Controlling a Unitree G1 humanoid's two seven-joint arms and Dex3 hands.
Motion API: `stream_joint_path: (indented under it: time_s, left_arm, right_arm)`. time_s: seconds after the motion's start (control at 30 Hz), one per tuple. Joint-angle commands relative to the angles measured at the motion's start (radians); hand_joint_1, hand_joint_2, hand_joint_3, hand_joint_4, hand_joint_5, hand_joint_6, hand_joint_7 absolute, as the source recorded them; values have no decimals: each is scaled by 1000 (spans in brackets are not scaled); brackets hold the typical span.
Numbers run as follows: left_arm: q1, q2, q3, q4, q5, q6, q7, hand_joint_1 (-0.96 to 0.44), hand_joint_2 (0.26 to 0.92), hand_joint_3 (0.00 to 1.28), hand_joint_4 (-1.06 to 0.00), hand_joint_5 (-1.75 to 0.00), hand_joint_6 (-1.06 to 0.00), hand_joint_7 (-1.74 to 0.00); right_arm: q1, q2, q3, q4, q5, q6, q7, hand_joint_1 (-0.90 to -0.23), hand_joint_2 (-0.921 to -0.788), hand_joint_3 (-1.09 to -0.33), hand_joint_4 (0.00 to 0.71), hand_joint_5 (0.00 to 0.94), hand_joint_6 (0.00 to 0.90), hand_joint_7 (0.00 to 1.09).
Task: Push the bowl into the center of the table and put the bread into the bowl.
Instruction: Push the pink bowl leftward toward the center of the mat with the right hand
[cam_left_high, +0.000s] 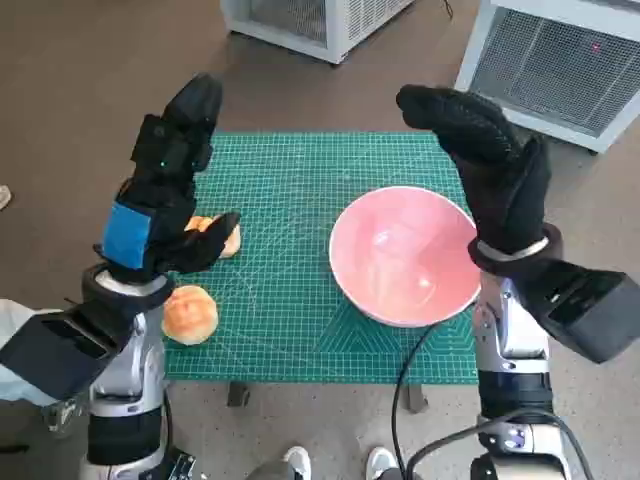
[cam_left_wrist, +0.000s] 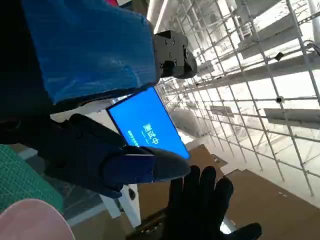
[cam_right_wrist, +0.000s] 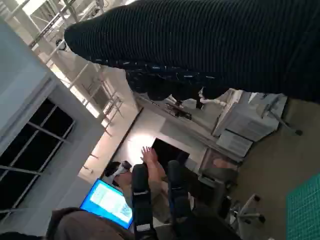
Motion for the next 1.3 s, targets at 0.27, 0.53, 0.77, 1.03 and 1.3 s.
stream_joint_path:
  time_s: [0.27, 0.53, 0.77, 1.03, 1.3]
  left_arm:
    - [7, 5, -1, 11, 6, -13, 0, -670, 921, 429, -61, 0, 1, -434]
    - [3, 6, -1, 18, 2, -16, -2, -670, 921, 429, -62, 0, 1, -434]
    - [2, 5, -1, 22, 2, -20, -1, -671, 921, 429, -62, 0, 1, -433]
    - [-1, 8, 2, 28, 2, -21, -1, -668, 921, 429, -64, -1, 1, -431]
    - [0, 8, 3, 23, -3, -16, -1, -666, 921, 428, -65, -1, 1, -429]
  right_arm:
    - [23, -4, -1, 12, -7, 11, -3, -721, -921, -859, 152, 10, -1, 548]
    - [22, -6, -2, 9, -5, 14, -2, -720, -921, -861, 151, 10, -1, 546]
    - [24, -6, -3, 10, -5, 12, 0, -721, -921, -859, 153, 11, -1, 547]
    - [22, -5, -2, 16, -10, 5, -3, -720, -921, -859, 153, 11, -1, 548]
    - [23, -9, -9, 25, -4, -3, 2, -721, -921, -859, 153, 11, -1, 548]
